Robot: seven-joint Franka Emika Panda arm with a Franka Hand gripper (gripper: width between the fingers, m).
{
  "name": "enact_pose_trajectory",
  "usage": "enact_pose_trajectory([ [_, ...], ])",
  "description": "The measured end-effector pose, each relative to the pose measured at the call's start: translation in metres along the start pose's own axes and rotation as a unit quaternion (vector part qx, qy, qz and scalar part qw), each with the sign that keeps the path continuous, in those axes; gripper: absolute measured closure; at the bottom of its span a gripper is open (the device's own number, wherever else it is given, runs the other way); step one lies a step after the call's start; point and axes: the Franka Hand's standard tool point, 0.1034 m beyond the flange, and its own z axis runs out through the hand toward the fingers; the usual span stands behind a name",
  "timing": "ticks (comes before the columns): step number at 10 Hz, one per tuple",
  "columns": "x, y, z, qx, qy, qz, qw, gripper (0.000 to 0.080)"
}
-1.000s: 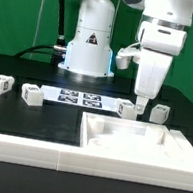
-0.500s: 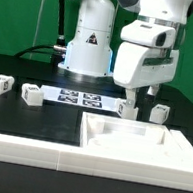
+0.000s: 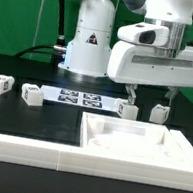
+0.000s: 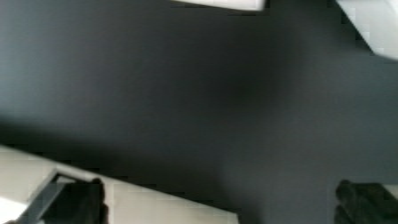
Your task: Assemble one leg
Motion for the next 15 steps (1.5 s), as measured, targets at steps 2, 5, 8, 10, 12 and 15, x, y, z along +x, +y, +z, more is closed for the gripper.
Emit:
enact_pose_trajectory([
  [2, 0.000, -0.002, 0.000, 0.006, 0.000, 0.073, 0.997, 0.0151],
  [5, -0.014, -0.024, 0.001, 0.016, -0.001, 0.246, 0.969, 0.0151],
  [8, -0.019, -0.038, 0.004, 0.027, 0.001, 0.358, 0.933, 0.0151],
  [10, -0.020, -0.037, 0.005, 0.027, -0.004, 0.336, 0.942, 0.0151],
  [12, -0.027, -0.039, 0.007, 0.026, -0.035, 0.337, 0.940, 0.0151],
  [15, -0.035, -0.033, 0.005, 0.047, -0.115, 0.308, 0.943, 0.0151],
])
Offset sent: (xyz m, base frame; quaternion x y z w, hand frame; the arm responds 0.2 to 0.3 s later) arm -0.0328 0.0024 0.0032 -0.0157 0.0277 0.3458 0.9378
